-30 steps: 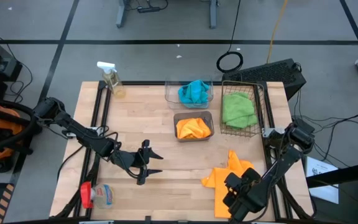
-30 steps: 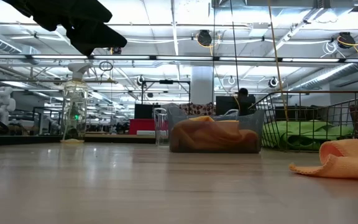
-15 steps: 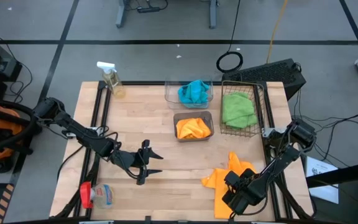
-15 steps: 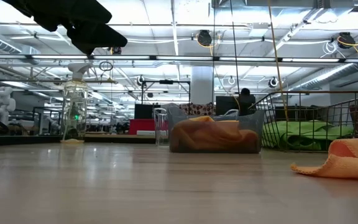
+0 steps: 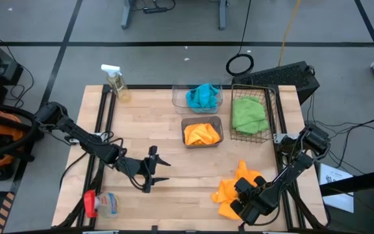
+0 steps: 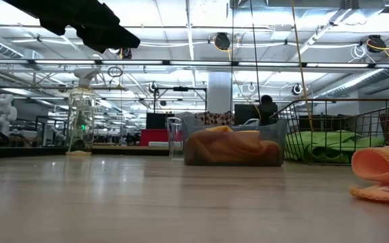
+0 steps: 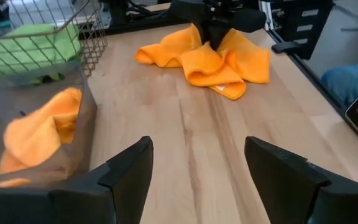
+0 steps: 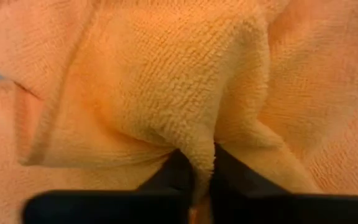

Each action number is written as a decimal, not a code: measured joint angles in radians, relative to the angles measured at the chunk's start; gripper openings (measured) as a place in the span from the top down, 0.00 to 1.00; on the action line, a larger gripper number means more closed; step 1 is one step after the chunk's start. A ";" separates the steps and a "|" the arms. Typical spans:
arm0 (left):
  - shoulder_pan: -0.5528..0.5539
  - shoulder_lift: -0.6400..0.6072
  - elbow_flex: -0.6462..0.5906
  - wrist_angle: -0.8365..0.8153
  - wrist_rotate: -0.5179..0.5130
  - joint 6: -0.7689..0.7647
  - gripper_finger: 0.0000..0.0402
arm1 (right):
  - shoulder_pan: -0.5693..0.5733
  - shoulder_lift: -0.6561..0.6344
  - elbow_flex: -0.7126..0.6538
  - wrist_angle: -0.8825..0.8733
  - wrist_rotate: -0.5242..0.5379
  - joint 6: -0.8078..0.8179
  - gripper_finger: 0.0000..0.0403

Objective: Sort microfiber towel by color & place in baskets
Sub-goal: Put the orange towel into the black bin

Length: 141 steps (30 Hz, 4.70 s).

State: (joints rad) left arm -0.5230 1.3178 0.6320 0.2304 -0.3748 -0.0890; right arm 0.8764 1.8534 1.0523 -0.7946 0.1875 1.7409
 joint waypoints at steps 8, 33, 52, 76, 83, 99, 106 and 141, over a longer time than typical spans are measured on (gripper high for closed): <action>0.037 0.000 0.034 0.002 0.000 0.053 0.36 | -0.007 0.003 0.047 -0.028 0.107 -0.058 0.97; 0.080 0.029 0.041 0.139 0.005 -0.062 0.36 | -0.040 -0.277 0.123 -0.046 0.677 -0.516 1.00; 0.072 0.203 0.040 0.479 0.035 0.001 0.36 | -0.166 -0.390 0.123 0.301 0.760 -1.113 1.00; 0.078 0.202 0.040 0.529 0.036 0.062 0.36 | -0.322 -0.439 0.125 0.706 0.758 -1.684 1.00; 0.078 0.160 0.040 0.449 0.057 0.106 0.36 | -0.373 -0.444 0.125 0.708 0.757 -1.725 1.00; 0.130 -0.021 0.040 0.145 -0.136 0.170 0.36 | -0.502 -0.441 0.122 0.473 0.552 -1.434 1.00; 0.201 -0.044 0.040 -0.045 -0.215 0.022 0.36 | -0.581 -0.442 0.121 0.473 0.510 -1.454 1.00; 0.334 -0.243 -0.151 0.131 0.019 0.050 0.36 | -0.605 -0.363 0.101 0.651 0.441 -1.439 1.00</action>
State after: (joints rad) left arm -0.1890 1.0751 0.4808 0.3609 -0.3560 -0.0387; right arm 0.2715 1.4908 1.1534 -0.1433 0.6287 0.3014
